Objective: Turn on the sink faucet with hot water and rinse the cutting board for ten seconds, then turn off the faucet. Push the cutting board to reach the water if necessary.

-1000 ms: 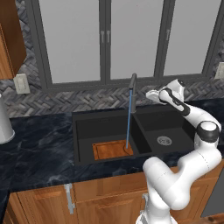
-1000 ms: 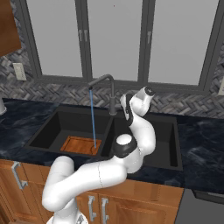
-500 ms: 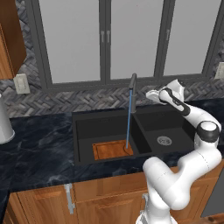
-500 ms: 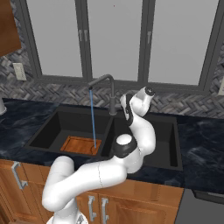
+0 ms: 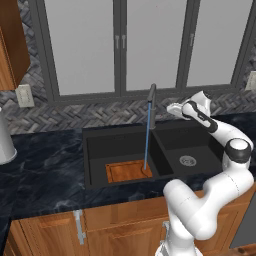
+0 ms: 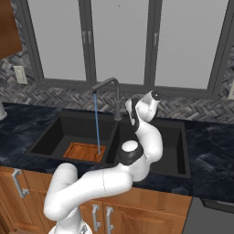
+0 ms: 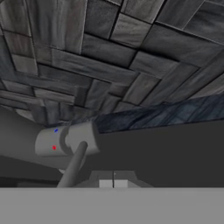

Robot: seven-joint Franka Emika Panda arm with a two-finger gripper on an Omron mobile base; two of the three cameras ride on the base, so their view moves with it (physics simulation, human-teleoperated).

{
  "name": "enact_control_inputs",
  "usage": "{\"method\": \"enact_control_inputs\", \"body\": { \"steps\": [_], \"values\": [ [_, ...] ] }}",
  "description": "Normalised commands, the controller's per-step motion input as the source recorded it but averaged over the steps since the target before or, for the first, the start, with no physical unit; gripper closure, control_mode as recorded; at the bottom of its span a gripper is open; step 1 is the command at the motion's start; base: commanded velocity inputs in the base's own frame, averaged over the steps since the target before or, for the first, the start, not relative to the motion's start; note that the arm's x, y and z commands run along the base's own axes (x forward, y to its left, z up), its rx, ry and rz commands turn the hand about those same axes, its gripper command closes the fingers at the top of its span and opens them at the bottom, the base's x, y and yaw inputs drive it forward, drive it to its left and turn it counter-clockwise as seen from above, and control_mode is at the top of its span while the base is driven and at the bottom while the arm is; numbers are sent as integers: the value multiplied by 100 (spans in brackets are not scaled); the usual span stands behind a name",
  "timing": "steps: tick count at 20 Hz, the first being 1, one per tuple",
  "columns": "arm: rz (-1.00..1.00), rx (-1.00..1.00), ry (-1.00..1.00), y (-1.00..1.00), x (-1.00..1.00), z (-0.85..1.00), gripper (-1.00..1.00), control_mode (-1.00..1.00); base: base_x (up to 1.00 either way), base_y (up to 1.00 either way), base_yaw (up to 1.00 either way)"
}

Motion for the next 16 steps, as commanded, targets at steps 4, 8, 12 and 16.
{"method": "enact_control_inputs", "body": {
  "steps": [4, 8, 12, 16],
  "values": [
    [0, 0, 0, 27, -4, -2, 100, -100, 0, 0, 0],
    [0, 0, 0, 29, 0, 0, 100, -100, 0, 0, 0],
    [0, -1, 0, 35, 0, 0, 100, -100, 0, 0, 0],
    [0, 0, 0, 34, 0, 0, 100, -100, 0, 0, 0]
  ]
}}
